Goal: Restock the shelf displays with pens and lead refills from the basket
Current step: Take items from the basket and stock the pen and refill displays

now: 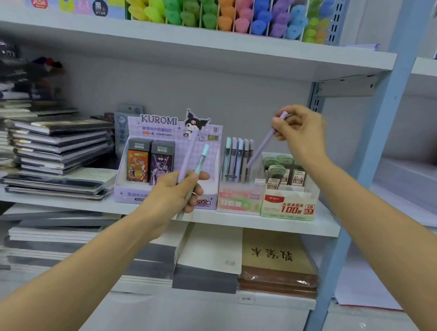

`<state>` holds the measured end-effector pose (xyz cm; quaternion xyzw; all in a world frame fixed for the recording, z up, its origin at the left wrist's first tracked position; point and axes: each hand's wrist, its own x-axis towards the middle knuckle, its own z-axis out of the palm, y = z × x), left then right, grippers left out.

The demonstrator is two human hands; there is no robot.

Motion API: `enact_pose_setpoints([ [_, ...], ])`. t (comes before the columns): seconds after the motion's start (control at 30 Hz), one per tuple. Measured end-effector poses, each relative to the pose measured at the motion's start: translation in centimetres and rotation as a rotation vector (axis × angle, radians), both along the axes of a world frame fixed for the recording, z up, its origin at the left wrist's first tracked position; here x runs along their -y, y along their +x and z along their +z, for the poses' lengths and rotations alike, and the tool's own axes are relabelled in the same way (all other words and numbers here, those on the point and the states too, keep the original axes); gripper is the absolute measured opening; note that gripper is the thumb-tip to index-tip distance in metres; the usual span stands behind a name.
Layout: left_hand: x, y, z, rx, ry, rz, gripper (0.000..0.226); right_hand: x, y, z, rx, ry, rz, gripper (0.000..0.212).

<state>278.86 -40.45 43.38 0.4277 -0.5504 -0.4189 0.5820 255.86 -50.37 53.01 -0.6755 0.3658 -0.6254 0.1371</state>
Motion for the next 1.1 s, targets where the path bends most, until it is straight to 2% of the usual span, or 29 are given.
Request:
enact_pose_setpoints([
  [0.1,0.6,-0.4,0.0,0.018,-0.038,-0.021,0.026,1.3,0.3,-1.1,-0.111,0.014,-0.088,0.01],
  [0.27,1.8,-1.7,-0.1,0.171,-0.127,-0.015,0.025,2.3,1.1,-2.4,-0.314,-0.016,-0.152,0.007],
  [0.4,2.7,-1.9,-0.1,0.215,-0.206,0.054,0.023,2.5,1.1,-2.8,-0.366,0.002,-0.13,0.008],
  [0.53,3.2,-2.0,-0.1,0.221,-0.217,0.018,0.023,2.7,0.7,-2.2,-0.431,0.056,-0.125,0.009],
  [0.77,3.3,-1.8,0.7,0.244,-0.171,-0.057,0.02,3.5,1.8,-2.4,-0.402,0.119,-0.125,0.022],
  [0.9,3.2,-1.7,0.9,0.228,-0.154,-0.066,0.02,4.1,2.3,-2.7,-0.496,0.22,-0.217,0.014],
  [1.0,3.0,-1.8,1.0,0.223,-0.156,-0.074,0.019,3.8,2.4,-2.1,-0.526,0.151,-0.278,0.016],
  [1.07,2.9,-2.0,1.1,0.218,-0.163,-0.068,0.018,2.7,2.3,-1.6,-0.452,0.057,-0.217,0.022],
  [1.1,2.8,-2.1,1.1,0.213,-0.168,-0.062,0.018,1.8,2.3,-1.5,-0.358,0.061,-0.111,0.022],
])
